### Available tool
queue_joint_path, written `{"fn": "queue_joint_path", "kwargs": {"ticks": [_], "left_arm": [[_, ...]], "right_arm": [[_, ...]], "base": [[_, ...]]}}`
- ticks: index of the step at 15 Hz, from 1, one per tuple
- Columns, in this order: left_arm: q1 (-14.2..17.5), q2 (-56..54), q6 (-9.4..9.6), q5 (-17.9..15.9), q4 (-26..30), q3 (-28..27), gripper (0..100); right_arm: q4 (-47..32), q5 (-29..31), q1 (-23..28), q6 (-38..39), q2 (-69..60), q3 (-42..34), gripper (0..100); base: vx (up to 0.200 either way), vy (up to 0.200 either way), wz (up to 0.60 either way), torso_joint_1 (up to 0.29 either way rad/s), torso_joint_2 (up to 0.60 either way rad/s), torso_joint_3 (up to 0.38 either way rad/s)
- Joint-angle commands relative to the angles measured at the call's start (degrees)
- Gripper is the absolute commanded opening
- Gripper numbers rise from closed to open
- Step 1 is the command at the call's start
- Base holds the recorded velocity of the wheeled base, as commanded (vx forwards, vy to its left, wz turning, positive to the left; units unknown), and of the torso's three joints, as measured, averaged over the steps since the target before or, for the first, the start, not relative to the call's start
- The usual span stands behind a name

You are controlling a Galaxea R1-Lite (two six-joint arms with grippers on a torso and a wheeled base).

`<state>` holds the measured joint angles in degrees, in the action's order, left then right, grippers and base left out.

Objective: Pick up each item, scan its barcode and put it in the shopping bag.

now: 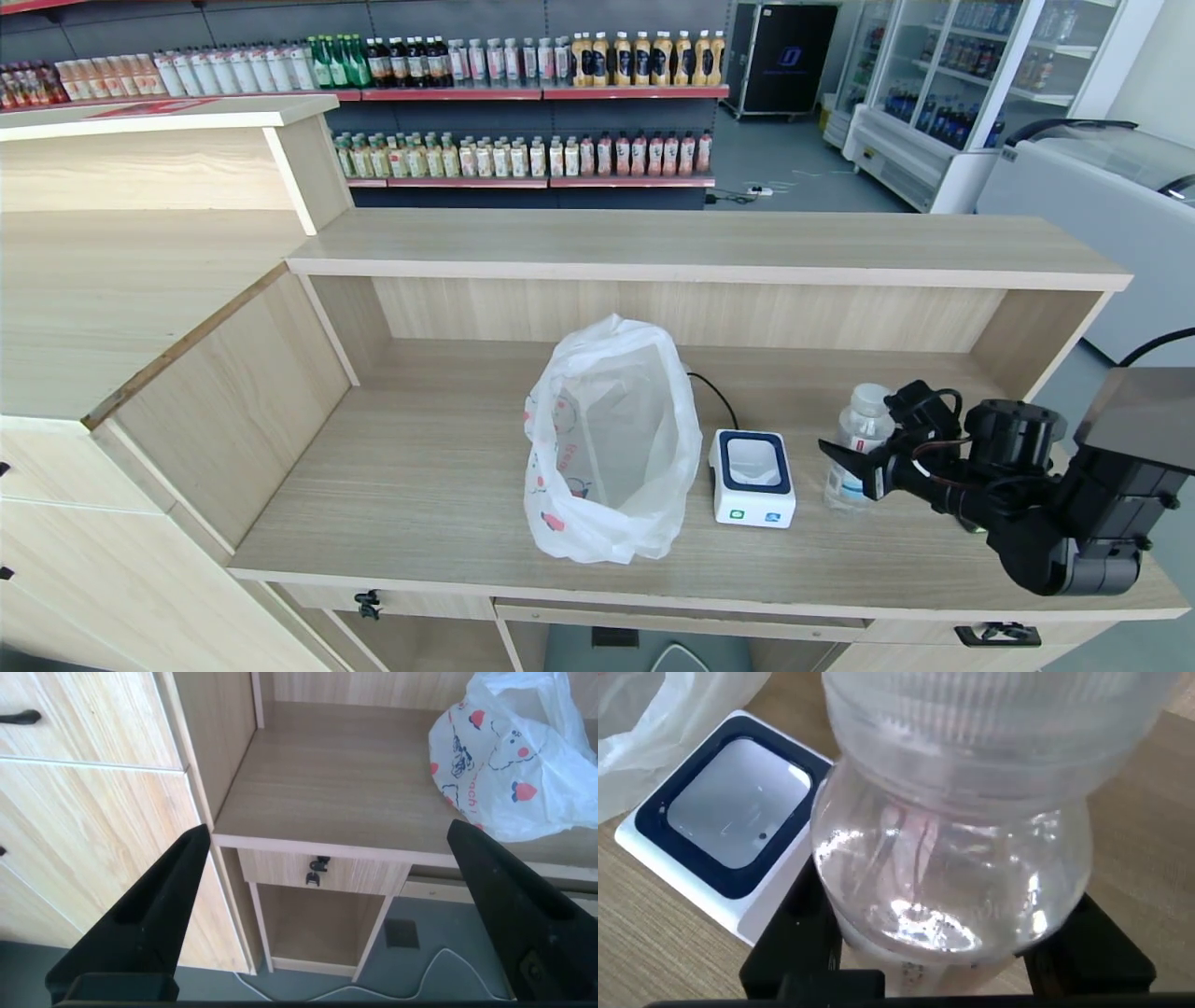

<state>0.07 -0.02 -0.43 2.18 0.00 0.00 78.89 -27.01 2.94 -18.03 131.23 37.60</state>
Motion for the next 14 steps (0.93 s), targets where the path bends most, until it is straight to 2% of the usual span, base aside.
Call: {"fn": "queue_joint_path", "kwargs": {"ticks": [1, 3, 5, 8, 10, 12, 13, 14], "left_arm": [[0.0, 0.0, -0.01, 0.0, 0.0, 0.0, 100], [0.0, 0.0, -0.01, 0.0, 0.0, 0.0, 100], [0.0, 0.0, -0.01, 0.0, 0.0, 0.0, 100], [0.0, 0.0, -0.01, 0.0, 0.0, 0.0, 100], [0.0, 0.0, -0.01, 0.0, 0.0, 0.0, 100], [0.0, 0.0, -0.01, 0.0, 0.0, 0.0, 100], [0.0, 0.0, -0.01, 0.0, 0.0, 0.0, 100], [0.0, 0.0, -0.01, 0.0, 0.0, 0.0, 100]], "right_arm": [[-0.1, -0.5, 0.8, 2.0, -3.7, -1.4, 0], [-3.2, -1.6, 0.8, 9.9, -9.9, -2.3, 0], [-13.1, -2.6, 0.8, 15.5, -19.6, -1.7, 0], [-33.6, -13.9, 0.8, 27.4, -38.9, 4.5, 0], [-43.8, -24.6, 0.5, 34.6, -48.7, 10.1, 0], [-47.2, -31.6, 0.5, 37.5, -52.7, 13.1, 0], [-49.4, -37.1, 0.1, 40.8, -56.0, 15.6, 0], [-49.7, -39.6, -0.6, 43.4, -57.3, 17.0, 0]], "base": [[0.000, 0.000, 0.00, 0.000, 0.00, 0.000], [0.000, 0.000, 0.00, 0.000, 0.00, 0.000], [0.000, 0.000, 0.00, 0.000, 0.00, 0.000], [0.000, 0.000, 0.00, 0.000, 0.00, 0.000], [0.000, 0.000, 0.00, 0.000, 0.00, 0.000], [0.000, 0.000, 0.00, 0.000, 0.00, 0.000], [0.000, 0.000, 0.00, 0.000, 0.00, 0.000], [0.000, 0.000, 0.00, 0.000, 0.00, 0.000]]}}
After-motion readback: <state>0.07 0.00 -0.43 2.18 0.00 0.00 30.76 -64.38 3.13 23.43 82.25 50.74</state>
